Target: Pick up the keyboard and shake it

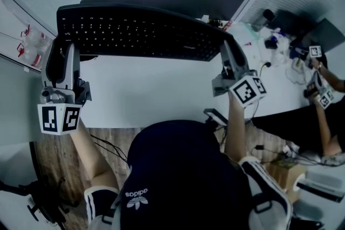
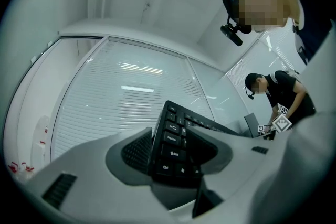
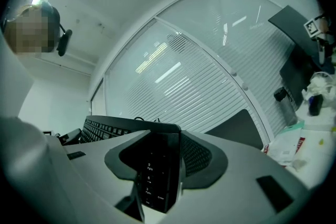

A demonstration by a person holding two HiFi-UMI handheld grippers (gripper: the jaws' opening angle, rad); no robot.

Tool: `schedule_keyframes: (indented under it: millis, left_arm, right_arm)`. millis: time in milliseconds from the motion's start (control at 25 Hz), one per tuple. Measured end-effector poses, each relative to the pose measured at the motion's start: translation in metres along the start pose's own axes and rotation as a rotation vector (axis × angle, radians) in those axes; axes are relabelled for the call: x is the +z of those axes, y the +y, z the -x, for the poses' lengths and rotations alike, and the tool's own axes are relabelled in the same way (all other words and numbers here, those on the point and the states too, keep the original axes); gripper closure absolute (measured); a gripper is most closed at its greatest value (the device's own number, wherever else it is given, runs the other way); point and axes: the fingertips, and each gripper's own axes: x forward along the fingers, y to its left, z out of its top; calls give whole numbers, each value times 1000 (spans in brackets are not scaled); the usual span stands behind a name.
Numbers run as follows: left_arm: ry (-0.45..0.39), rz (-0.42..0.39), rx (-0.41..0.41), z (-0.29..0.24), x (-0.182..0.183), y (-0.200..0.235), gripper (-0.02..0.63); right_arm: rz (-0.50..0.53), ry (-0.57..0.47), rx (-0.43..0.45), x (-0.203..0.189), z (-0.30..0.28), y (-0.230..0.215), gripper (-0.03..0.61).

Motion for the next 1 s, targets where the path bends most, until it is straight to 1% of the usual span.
schedule_keyframes:
  millis: [80, 240, 400, 480, 560, 640, 760, 880, 1000]
  left_arm:
    - [-13, 4, 9, 3, 2, -3, 413]
    - [-15, 7, 2, 2, 2, -1, 413]
    - [2, 22, 32, 4, -8, 3, 413]
    - [4, 36, 25, 3, -9, 5, 413]
    - [22, 24, 15, 2, -9, 4, 413]
    - [41, 18, 17, 3, -10, 3, 413]
    - [36, 46, 15, 3, -12, 6, 413]
    - [40, 39, 11, 3, -12, 6, 413]
    - [37, 46, 11, 3, -13, 7, 413]
  right_arm:
    - [10, 5, -19, 3, 3, -1, 419]
    - [-28, 3, 2, -4, 4, -4, 419]
    - [6, 26, -11, 0, -3, 2, 419]
    - [-9, 42, -1, -5, 0, 0, 419]
    - [-33, 65, -26, -11, -3, -3, 419]
    - [-23, 73, -50, -9, -2, -1, 419]
    - [-10, 64, -30, -5, -1, 2, 419]
    - [-20, 61, -42, -8, 0, 0, 419]
    - [-6, 65, -45, -6, 1, 1, 419]
